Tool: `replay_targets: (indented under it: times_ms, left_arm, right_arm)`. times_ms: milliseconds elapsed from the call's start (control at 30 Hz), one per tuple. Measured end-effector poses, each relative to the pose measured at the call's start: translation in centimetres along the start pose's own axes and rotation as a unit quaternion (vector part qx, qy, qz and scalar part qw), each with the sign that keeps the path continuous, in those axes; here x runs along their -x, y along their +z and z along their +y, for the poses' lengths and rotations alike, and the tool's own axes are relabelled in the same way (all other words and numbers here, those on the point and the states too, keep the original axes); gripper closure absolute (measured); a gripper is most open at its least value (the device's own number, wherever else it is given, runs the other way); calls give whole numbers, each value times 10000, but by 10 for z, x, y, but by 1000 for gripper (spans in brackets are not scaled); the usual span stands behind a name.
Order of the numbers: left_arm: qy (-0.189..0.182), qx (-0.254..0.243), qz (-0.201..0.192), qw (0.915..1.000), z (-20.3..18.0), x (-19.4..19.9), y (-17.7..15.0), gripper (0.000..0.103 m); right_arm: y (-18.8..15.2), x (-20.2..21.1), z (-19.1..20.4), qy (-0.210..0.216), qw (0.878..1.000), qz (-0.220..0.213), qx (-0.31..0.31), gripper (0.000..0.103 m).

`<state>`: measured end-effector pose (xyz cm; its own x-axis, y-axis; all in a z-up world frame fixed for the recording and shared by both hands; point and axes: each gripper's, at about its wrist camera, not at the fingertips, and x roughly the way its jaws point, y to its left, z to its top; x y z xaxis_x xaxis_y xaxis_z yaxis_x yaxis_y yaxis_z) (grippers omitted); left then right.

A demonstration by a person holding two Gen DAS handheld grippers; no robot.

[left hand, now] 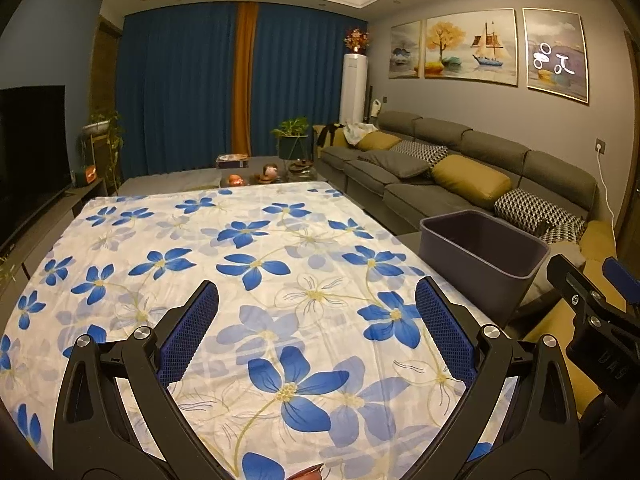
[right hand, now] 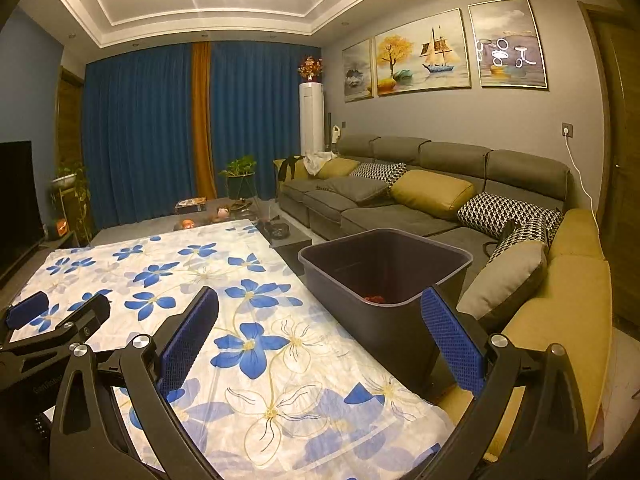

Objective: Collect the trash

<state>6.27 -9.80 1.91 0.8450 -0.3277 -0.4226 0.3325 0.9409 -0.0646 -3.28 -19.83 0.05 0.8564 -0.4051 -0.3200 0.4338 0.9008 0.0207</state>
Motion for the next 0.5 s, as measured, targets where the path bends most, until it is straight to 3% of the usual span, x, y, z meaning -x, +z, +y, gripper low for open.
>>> replay_targets:
  times_ms: [500]
  left_arm:
    - [-18, -28, -27, 10000, -3, 3, 0, 6]
  right_arm:
    - [-1, 2, -1, 1, 10000, -2, 2, 5]
